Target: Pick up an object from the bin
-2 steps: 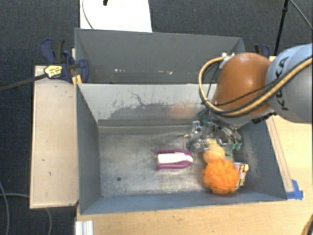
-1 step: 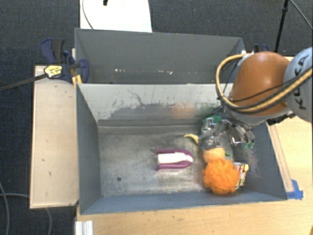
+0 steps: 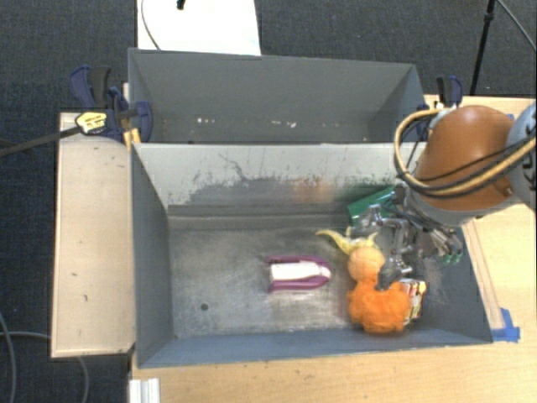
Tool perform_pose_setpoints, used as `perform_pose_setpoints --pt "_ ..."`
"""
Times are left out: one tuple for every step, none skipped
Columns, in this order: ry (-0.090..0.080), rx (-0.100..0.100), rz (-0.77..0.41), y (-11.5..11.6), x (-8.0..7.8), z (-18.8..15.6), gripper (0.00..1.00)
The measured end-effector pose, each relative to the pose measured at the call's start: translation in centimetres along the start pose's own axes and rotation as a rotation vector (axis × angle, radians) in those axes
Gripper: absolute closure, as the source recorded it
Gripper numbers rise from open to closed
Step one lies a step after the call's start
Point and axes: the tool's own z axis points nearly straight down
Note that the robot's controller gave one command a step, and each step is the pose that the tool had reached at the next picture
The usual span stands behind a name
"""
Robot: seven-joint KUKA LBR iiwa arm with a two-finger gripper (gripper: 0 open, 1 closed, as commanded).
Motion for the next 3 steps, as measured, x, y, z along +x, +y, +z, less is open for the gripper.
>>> perform_pose_setpoints --pt "-0.001 -0.001 -0.001 0.1 0.0 0.0 0.00" --pt "-0.014 0.003 -0.348 -0.3 0.9 7.8 1.00" --pt "-0.014 0.003 -0.348 -0.3 0.9 7.8 1.00"
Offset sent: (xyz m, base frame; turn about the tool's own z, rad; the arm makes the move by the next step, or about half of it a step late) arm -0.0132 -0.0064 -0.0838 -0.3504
